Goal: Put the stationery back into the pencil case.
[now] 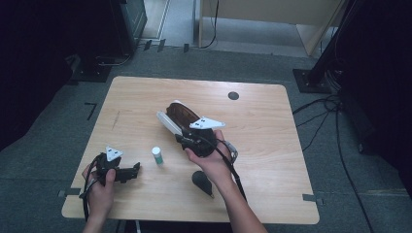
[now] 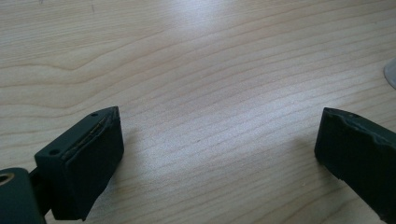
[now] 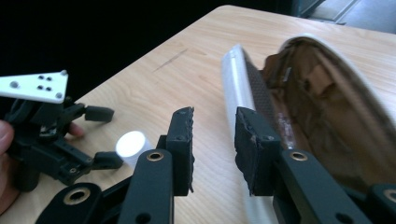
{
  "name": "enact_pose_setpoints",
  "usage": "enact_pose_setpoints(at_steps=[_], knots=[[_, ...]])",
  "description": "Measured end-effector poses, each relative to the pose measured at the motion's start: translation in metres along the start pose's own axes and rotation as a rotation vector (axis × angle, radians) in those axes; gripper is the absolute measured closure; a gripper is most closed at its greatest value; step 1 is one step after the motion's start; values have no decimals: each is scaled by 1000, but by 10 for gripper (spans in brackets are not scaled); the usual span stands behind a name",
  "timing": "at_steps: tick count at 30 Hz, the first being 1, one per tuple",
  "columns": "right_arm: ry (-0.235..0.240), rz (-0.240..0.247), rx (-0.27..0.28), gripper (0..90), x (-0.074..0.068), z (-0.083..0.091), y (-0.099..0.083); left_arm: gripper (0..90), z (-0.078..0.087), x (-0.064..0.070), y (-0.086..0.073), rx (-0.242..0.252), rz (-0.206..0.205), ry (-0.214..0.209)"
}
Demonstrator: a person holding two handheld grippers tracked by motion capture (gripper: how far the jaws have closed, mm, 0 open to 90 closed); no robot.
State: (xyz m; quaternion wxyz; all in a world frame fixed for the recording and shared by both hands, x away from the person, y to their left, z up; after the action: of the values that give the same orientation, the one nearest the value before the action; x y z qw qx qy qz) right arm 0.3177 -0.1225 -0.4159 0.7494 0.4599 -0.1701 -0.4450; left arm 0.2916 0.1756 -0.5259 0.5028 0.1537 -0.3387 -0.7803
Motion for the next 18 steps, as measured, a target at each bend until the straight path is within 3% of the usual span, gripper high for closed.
enact_pose_setpoints(at_steps=[18], knots=[[96, 21, -41, 634, -35, -24, -18, 15, 0, 0, 0, 2, 3, 0]])
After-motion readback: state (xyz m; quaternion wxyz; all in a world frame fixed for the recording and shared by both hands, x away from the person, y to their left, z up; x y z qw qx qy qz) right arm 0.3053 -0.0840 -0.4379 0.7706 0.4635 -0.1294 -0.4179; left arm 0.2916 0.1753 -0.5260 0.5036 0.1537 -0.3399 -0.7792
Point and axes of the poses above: each handheld gripper's, and its own axes: z roughly backward along the jaws, y roughly out of its top, x roughly to its right, the point moved 1 cm from there along -z, roughly forward along the jaws, and after that the axes turned 9 degrees about -y, right-handed, at the moved point
